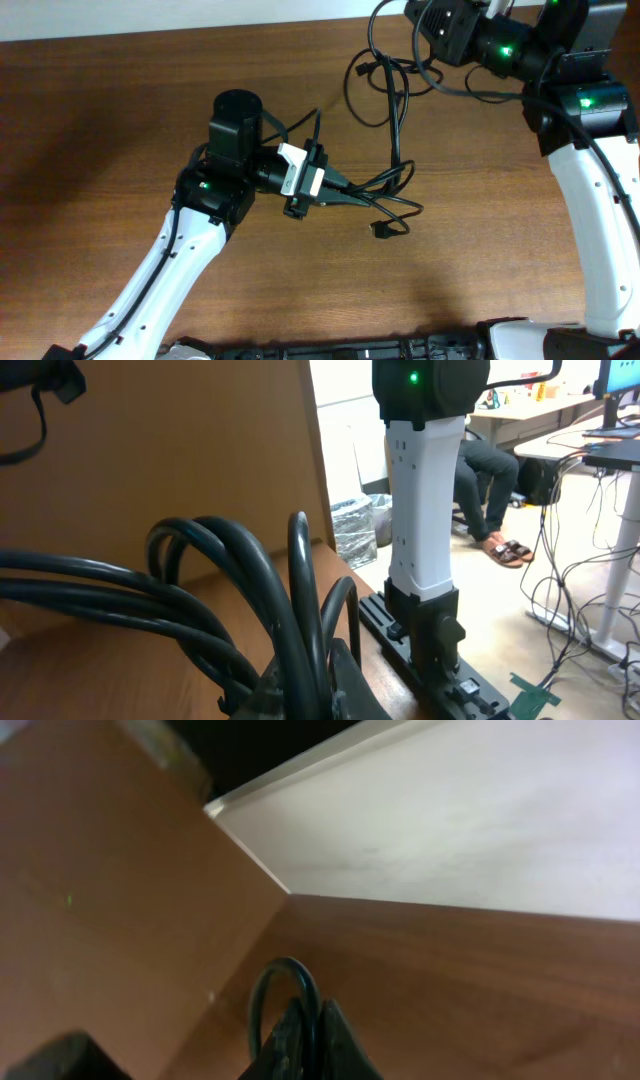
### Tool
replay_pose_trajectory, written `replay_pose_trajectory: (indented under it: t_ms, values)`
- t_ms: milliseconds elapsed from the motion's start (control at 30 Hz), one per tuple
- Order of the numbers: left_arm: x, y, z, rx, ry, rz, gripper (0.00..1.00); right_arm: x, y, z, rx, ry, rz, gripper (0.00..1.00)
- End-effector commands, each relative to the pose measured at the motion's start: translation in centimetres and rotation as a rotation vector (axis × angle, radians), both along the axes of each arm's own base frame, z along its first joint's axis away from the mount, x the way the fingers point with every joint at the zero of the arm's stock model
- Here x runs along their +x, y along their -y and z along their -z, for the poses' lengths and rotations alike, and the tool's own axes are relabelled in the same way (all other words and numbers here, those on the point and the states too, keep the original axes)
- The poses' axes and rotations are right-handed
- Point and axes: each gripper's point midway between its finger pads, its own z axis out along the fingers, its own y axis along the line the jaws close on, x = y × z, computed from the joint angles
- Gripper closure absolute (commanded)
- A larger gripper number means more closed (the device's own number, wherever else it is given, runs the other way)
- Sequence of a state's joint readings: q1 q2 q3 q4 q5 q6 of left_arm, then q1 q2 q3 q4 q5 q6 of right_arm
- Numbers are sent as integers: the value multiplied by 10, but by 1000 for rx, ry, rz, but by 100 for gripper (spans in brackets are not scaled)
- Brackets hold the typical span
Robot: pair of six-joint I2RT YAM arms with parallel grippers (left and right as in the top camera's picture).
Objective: Untangle cables
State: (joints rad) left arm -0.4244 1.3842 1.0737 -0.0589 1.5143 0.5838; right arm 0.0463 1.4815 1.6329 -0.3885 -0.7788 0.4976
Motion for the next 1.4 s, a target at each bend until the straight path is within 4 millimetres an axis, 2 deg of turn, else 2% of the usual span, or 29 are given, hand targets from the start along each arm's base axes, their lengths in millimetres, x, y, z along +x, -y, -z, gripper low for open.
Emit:
replay_pose_trajectory:
  t_ms: [0, 200, 333, 467, 567, 633, 700, 733, 800, 867, 1100, 1167, 1367]
  values:
    - [-8, 0, -4, -13, 2, 41, 100, 12, 16, -9, 115, -101, 150, 96]
    - [-8, 0, -4, -16, 9, 42, 100, 23, 31, -7, 341, -307, 307, 96]
    - [-8, 0, -4, -15, 8, 42, 100, 27, 36, -6, 406, -355, 360, 96]
    - [-8, 0, -4, -16, 9, 42, 100, 28, 37, -6, 395, -345, 365, 96]
    - [-8, 0, -4, -15, 8, 42, 100, 28, 37, -6, 294, -260, 343, 96]
    - [-8, 0, -4, -16, 9, 42, 100, 27, 37, -3, 194, -191, 321, 90]
    - [-8, 0, -4, -19, 17, 41, 100, 25, 37, 3, 96, -139, 302, 77]
    - [-8, 0, -4, -25, 30, 42, 100, 25, 37, 5, 54, -117, 293, 64]
    - [-8, 0, -4, -28, 38, 41, 100, 23, 37, 11, -18, -86, 275, 47]
    - [-8, 0, -5, -29, 40, 40, 100, 21, 37, 17, -79, -67, 260, 38]
    - [-8, 0, -5, -29, 41, 40, 100, 13, 37, 39, -344, 47, 164, 26]
    - [-7, 1, -4, -26, 41, 33, 100, 8, 37, 48, -431, 80, 118, 25]
    - [-5, 2, -3, -29, 63, 21, 100, -21, 23, 77, -655, 205, -146, 22]
